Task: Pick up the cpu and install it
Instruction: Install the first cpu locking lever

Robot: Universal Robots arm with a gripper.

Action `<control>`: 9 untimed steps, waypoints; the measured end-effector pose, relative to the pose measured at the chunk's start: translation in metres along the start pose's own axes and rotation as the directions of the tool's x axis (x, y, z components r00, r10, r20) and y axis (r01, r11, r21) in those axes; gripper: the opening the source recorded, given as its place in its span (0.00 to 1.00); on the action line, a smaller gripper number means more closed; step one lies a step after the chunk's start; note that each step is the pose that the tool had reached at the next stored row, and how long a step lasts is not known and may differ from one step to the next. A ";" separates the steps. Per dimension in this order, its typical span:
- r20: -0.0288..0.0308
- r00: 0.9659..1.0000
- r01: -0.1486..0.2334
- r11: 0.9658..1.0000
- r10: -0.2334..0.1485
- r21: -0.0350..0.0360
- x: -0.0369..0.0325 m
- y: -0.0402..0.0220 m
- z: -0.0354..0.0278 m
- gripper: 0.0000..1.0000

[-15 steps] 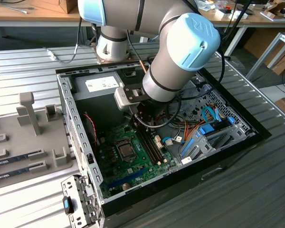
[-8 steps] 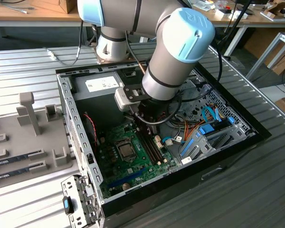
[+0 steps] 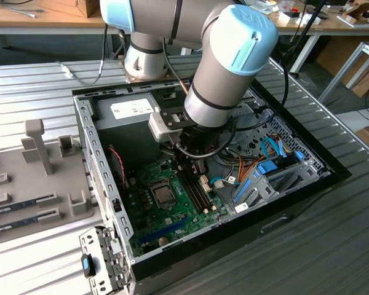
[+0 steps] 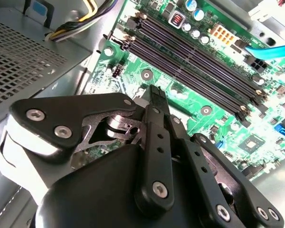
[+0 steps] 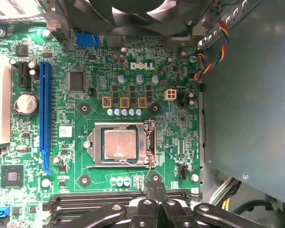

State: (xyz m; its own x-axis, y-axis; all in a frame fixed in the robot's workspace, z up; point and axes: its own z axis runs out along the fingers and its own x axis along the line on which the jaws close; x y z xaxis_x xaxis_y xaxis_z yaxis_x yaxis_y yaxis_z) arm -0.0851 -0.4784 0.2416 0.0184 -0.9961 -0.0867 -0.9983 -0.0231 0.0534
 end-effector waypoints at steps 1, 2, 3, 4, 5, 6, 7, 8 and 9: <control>0.000 1.000 0.000 1.000 0.000 0.000 -0.0001 0.0001 -0.0011 0.11; 0.000 1.000 0.000 1.000 0.000 0.000 -0.0002 0.0002 -0.0014 0.11; 0.000 1.000 0.000 1.000 0.000 0.000 -0.0002 0.0006 -0.0014 0.11; 0.000 1.000 0.000 1.000 0.000 0.000 -0.0002 0.0013 -0.0014 0.11; 0.000 1.000 0.000 1.000 0.000 0.000 0.0000 0.0027 -0.0014 0.11; 0.000 1.000 0.000 1.000 0.000 0.000 -0.0001 0.0033 -0.0014 0.11; 0.000 1.000 0.000 1.000 0.000 0.000 -0.0001 0.0034 -0.0014 0.11; 0.000 1.000 0.000 1.000 0.000 0.000 -0.0001 0.0034 -0.0014 0.11; 0.000 1.000 0.000 1.000 0.000 0.000 -0.0001 0.0035 -0.0014 0.11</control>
State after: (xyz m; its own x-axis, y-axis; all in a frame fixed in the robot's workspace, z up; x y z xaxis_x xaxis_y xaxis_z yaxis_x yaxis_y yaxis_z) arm -0.0885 -0.4785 0.2431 0.0185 -0.9960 -0.0870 -0.9983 -0.0232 0.0531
